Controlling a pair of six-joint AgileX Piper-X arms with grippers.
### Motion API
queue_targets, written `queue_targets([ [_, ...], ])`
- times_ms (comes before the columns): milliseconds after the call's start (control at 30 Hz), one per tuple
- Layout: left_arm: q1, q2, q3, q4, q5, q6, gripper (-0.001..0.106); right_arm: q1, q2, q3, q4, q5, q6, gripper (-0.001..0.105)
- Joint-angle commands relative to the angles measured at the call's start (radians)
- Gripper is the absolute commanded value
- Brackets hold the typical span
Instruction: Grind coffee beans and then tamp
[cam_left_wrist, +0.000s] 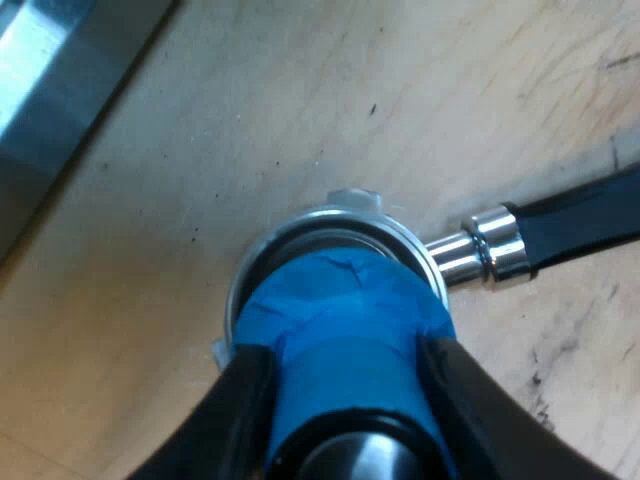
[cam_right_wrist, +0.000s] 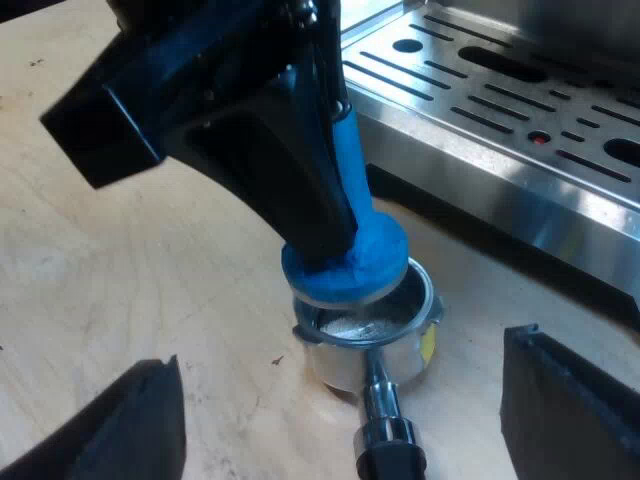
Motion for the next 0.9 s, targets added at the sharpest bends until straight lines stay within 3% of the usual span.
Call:
queue_targets([
  [33,-0.001,0.004,-0.009,-0.012,0.012,-0.013,0.000,0.002,-0.008,-0.003,-0.010,0.006,-0.013,0.067],
  [900,-0.001,0.111,-0.009,-0.036,0.030,-0.016,0.000,0.002,-0.008,-0.003,-0.010,0.006,-0.013,0.067],
])
